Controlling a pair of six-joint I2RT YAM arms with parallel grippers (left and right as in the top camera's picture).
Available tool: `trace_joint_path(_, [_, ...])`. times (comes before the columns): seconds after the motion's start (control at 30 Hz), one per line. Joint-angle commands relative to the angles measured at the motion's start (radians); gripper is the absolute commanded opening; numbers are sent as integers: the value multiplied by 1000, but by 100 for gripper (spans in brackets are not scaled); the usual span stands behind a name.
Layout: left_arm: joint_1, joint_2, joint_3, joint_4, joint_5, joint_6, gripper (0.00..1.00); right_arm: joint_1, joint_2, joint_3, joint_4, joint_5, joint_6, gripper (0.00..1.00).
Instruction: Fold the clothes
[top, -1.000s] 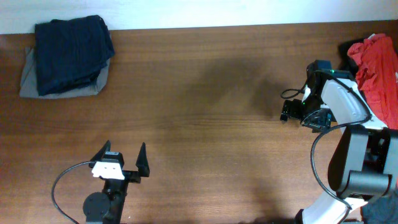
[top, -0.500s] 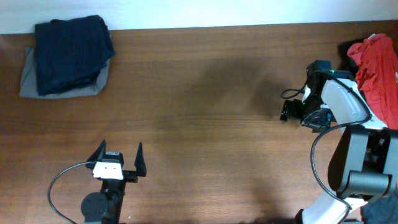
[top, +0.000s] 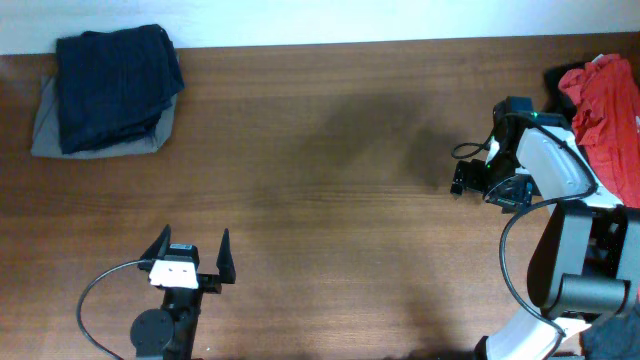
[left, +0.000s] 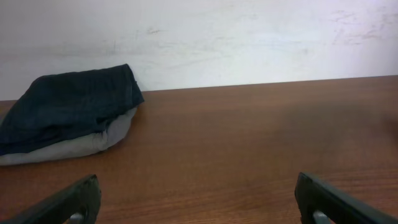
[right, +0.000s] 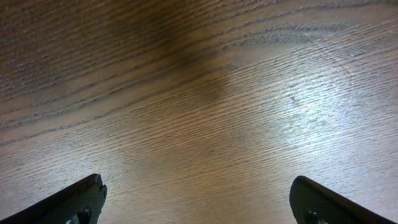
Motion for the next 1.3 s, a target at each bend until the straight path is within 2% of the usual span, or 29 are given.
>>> trace_joint_path(0.0, [5, -10, -6, 1, 14, 21, 99, -3, -28, 9, -3, 2, -6, 99])
trace_joint_path(0.53, [5, -10, -6, 1, 15, 21, 99, 0, -29, 8, 0, 2, -6, 99])
trace_joint_path(0.77, [5, -10, -6, 1, 14, 21, 99, 6, -94, 3, 20, 1, -6, 99])
trace_joint_path(1.0, [5, -10, -6, 1, 14, 21, 99, 78, -357, -148, 274, 2, -7, 99])
trace_joint_path(1.27, [5, -10, -6, 1, 14, 21, 99, 102, -769, -481, 478, 1, -6, 99])
